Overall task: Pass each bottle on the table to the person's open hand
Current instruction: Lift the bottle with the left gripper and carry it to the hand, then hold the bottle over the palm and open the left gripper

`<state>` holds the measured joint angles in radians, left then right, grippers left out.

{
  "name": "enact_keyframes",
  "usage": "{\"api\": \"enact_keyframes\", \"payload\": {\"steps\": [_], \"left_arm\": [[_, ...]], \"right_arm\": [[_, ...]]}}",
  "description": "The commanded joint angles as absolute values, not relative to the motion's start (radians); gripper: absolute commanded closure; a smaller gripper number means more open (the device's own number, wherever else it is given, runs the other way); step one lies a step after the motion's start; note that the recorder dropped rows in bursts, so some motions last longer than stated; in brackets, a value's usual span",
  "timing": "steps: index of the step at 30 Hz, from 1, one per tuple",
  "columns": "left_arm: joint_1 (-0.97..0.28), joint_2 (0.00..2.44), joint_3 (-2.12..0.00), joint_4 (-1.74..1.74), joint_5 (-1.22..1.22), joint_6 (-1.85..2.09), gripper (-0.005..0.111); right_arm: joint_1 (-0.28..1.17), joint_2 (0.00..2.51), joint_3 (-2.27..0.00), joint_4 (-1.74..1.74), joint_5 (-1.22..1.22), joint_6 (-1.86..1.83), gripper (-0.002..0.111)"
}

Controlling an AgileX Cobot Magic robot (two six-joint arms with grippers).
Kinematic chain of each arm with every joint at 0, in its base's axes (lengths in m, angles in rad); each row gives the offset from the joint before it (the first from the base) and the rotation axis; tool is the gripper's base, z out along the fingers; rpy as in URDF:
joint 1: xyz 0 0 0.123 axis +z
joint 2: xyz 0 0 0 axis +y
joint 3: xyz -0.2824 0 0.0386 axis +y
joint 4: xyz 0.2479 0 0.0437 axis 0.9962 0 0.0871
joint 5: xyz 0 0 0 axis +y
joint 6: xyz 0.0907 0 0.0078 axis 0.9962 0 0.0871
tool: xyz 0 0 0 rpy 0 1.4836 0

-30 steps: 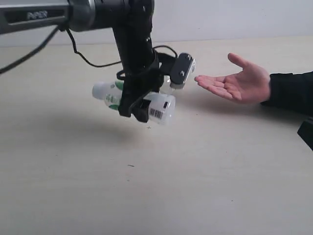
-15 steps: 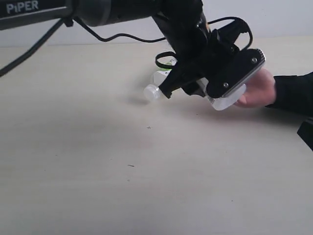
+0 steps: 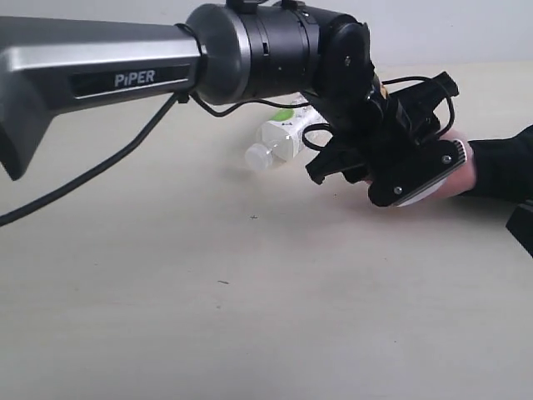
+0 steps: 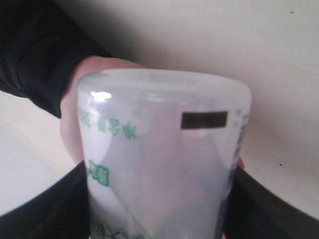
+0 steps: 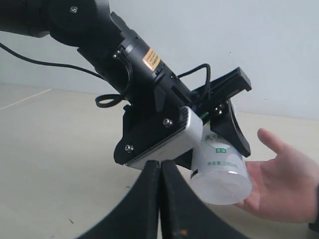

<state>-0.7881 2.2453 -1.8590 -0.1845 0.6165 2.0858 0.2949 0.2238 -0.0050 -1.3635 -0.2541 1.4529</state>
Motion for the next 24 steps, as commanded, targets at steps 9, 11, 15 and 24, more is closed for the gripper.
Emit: {"api": "enact_keyframes", "payload": {"steps": [9, 11, 15, 24], "left_arm": [[-0.792, 2.337, -1.937, -0.236, 0.557, 2.094, 0.107], [-0.792, 2.338, -1.936, -0.287, 0.559, 2.094, 0.107], [-0.795, 2.338, -1.936, -0.353, 0.574, 2.094, 0.107], [-0.812, 2.338, -1.936, -0.384, 0.612, 2.094, 0.107]], "right_arm": [[0.292, 0.221, 0.0, -1.369, -0.256, 1.451, 0.108], [0.292, 0.221, 0.0, -1.369, -0.256, 1.451, 0.108], [0.292, 0.221, 0.0, -1.369, -0.256, 1.451, 0.108], [0.292, 0.221, 0.0, -1.369, -0.256, 1.451, 0.108]]}}
